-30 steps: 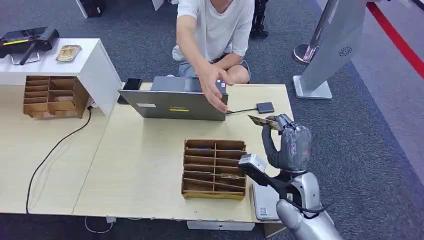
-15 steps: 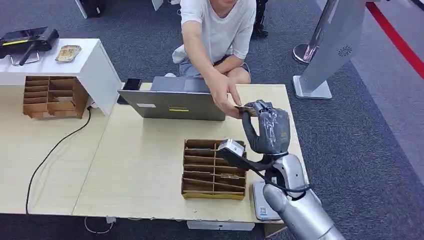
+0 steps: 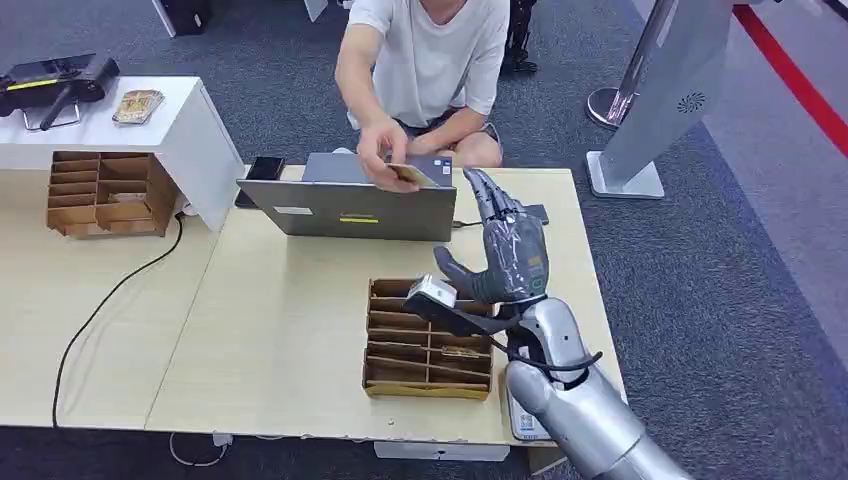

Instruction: Pass the card to the sensor for recognition and then transmit it.

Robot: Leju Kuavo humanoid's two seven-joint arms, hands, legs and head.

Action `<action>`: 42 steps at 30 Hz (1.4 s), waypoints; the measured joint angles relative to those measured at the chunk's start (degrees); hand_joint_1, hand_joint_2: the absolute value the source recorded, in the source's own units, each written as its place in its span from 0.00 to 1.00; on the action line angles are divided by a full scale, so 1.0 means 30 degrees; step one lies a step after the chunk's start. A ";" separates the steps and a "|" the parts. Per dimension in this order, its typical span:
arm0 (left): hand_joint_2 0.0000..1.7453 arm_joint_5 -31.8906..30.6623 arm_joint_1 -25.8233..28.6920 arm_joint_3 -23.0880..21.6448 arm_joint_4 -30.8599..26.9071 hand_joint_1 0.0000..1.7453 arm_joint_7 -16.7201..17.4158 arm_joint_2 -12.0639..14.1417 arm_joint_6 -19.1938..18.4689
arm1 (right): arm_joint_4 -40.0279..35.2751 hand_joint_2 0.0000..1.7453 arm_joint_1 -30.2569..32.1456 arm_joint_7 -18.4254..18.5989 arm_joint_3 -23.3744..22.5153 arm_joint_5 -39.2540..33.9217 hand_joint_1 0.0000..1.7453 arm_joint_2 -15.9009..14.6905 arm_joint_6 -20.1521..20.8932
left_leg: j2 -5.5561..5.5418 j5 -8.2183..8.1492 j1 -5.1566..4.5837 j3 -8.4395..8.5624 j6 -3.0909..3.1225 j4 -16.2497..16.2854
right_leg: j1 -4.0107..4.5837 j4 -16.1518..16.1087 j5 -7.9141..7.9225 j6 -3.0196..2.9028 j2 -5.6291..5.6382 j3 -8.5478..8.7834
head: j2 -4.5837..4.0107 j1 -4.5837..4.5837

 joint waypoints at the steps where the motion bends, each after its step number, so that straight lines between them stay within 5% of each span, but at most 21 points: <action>1: 0.00 0.0000 0.0000 0.0007 0.0000 0.00 0.0000 0.0000 0.0000 | 0.0021 0.00 -0.0006 0.0000 0.0036 -0.0007 0.00 0.0007 -0.0007 | 0.0000 0.0000 0.0000 0.0000 0.0000 0.0000 | 0.0000 0.0000 0.0000 0.0000 0.0000 0.0000 | 0.0000 0.0000; 25: 0.00 0.0000 -0.0189 0.0007 0.0459 0.00 -0.0240 -0.0153 0.0000 | -0.1159 0.00 0.0510 -0.1283 0.0830 -0.1413 0.00 -0.0007 -0.1064 | 0.0002 0.0001 0.0000 0.0001 -0.0002 0.0001 | 0.0001 0.0000 0.0000 0.0000 0.0005 -0.0014 | 0.0000 0.0000; 42: 0.00 -0.0007 -0.0217 0.0627 0.0597 0.00 -0.0364 -0.0160 -0.0007 | -0.4460 0.00 0.4979 -0.3687 0.1166 -0.2805 0.00 -0.0896 -0.3286 | -0.0001 -0.0011 -0.0001 -0.0012 -0.0005 -0.0001 | 0.0000 -0.0005 -0.0010 0.0000 0.0002 -0.0024 | 0.0000 0.0000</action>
